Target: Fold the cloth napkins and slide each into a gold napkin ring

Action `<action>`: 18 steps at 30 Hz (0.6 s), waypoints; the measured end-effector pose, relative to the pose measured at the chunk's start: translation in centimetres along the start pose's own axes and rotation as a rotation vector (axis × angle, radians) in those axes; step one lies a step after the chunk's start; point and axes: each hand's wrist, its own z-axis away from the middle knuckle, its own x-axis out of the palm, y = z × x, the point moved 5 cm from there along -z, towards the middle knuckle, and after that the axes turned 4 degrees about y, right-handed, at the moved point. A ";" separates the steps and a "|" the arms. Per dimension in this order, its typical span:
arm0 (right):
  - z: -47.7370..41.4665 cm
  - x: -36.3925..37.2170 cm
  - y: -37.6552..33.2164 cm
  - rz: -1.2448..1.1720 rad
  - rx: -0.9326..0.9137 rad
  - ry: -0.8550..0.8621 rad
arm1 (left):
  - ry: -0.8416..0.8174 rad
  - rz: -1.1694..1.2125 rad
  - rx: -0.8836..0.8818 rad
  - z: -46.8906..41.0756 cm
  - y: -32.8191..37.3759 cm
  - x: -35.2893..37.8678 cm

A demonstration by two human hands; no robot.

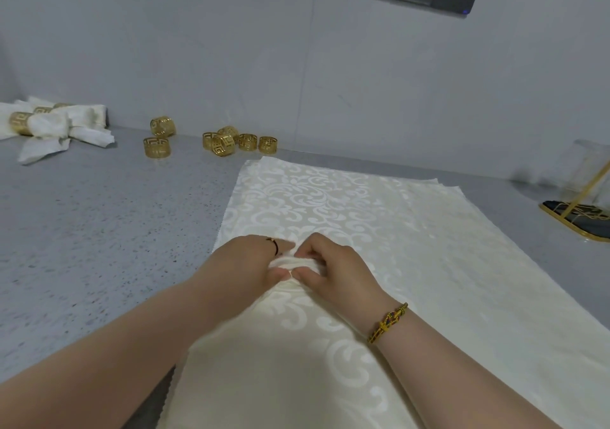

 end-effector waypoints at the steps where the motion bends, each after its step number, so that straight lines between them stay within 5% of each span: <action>1: 0.0 0.0 0.1 -0.013 0.013 0.011 | -0.007 -0.028 0.021 -0.1 0.0 0.3; 10: 0.3 0.0 0.4 -0.147 0.095 -0.018 | -0.078 0.015 0.071 0.3 -0.6 1.3; 18: 0.9 -0.3 0.6 -0.105 0.061 -0.043 | 0.163 -0.201 0.223 0.7 1.4 0.0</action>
